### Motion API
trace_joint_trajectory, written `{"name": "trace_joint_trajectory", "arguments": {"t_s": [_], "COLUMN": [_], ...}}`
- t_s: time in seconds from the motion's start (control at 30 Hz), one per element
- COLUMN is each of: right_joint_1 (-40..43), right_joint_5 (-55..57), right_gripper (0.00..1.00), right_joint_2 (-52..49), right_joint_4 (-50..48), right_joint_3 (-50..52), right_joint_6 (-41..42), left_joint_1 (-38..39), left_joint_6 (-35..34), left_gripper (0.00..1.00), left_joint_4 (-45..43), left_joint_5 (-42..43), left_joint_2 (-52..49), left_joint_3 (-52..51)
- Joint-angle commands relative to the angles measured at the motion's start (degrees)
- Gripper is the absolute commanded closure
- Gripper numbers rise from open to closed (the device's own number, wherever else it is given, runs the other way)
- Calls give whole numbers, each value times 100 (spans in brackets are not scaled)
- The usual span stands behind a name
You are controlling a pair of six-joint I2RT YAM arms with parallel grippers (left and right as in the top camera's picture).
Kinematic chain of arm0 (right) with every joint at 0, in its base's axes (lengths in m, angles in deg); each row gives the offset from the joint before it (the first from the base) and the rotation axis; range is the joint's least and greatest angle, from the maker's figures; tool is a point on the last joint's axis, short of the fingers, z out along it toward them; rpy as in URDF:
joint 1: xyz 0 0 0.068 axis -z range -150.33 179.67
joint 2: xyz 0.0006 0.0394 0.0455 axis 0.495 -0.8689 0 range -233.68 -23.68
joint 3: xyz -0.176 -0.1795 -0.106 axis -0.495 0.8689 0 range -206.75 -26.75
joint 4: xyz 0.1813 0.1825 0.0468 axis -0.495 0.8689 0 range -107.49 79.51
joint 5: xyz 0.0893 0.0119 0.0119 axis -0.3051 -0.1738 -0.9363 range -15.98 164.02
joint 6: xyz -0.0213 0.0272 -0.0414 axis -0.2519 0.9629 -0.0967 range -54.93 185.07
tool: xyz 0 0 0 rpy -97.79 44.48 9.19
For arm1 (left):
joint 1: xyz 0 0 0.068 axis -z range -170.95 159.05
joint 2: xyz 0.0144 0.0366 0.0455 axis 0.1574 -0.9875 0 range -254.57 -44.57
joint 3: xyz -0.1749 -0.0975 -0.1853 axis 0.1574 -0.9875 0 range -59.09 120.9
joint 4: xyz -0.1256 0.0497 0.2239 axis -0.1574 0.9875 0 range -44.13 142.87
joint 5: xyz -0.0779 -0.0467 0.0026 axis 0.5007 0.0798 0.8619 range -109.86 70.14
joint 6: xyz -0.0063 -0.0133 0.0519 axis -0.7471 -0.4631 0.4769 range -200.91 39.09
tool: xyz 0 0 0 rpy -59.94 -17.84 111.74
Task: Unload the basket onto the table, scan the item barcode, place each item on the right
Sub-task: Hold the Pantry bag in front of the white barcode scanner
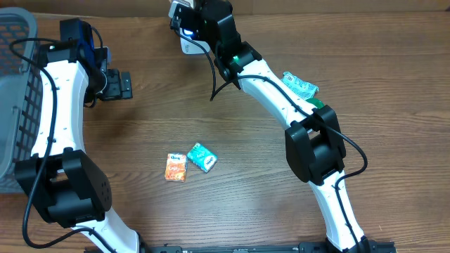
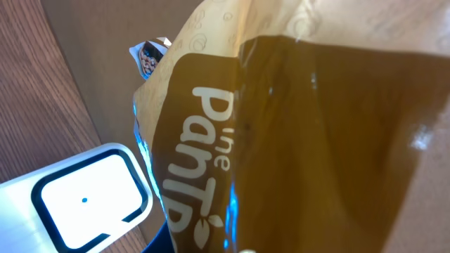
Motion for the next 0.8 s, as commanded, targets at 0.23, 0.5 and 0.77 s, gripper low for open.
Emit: {"name": "trace_joint_trajectory", "arguments": {"t_s": [0.23, 0.5, 0.77], "right_joint_1": [9, -28, 72], "right_joint_5": [63, -205, -310], "right_gripper": [95, 94, 94], "right_joint_2": [46, 254, 1397], "right_joint_4": [92, 129, 684], "right_joint_3": [-33, -35, -35], "right_joint_6": [-22, 546, 3211], "left_joint_1": [-22, -22, -22], "left_joint_6": [70, 70, 70], "left_gripper": [0, 0, 1], "left_joint_4": [-2, -2, -2], "left_joint_5": [-31, -28, -31], "left_joint_2": [55, 55, 55], "left_joint_3": [98, 98, 98]}}
